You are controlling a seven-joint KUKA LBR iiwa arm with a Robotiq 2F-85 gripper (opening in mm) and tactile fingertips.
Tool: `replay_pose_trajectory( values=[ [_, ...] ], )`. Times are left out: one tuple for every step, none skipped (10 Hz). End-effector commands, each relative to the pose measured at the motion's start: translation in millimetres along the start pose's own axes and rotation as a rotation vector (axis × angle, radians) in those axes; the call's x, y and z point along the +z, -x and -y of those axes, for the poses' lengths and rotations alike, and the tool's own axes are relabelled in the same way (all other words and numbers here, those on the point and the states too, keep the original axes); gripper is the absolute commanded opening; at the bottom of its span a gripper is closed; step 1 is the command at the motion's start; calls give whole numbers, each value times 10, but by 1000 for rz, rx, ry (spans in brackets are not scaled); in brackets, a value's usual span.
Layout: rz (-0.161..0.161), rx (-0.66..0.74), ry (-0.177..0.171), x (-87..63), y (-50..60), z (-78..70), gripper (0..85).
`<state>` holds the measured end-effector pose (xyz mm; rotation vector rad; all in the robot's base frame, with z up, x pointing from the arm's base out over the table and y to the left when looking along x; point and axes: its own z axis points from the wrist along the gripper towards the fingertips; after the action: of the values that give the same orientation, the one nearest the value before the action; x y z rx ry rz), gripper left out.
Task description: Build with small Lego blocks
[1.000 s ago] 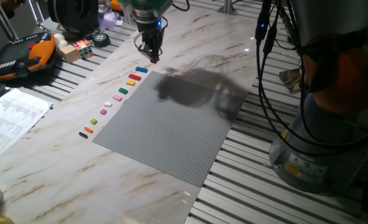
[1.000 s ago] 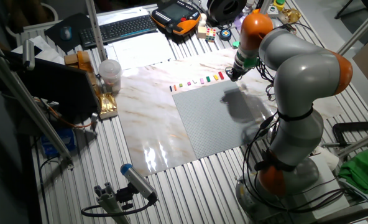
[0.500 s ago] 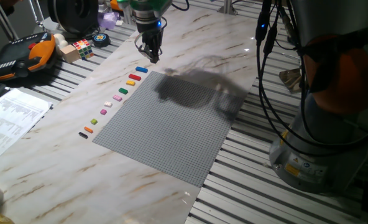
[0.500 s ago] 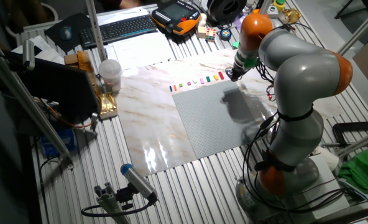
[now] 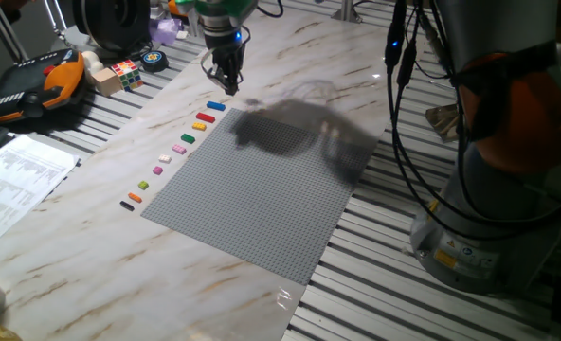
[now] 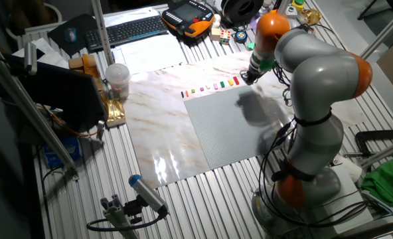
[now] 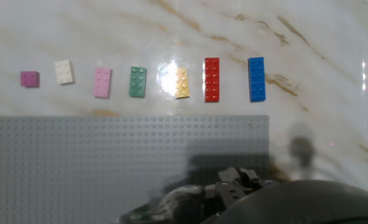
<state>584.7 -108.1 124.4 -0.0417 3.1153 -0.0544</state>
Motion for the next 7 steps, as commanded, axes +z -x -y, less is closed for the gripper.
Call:
replay_pose_trajectory(
  values=[
    [2, 4, -4, 40, 40, 30, 7],
    [14, 10, -5, 99, 57, 60, 7],
    [16, 12, 2, 146, 81, 97, 7],
    [22, 15, 8, 188, 116, 128, 7],
    [31, 9, -7, 236, 154, 129, 7],
    [38, 11, 6, 311, 191, 157, 7],
    [48, 11, 15, 397, 225, 181, 7]
  ],
)
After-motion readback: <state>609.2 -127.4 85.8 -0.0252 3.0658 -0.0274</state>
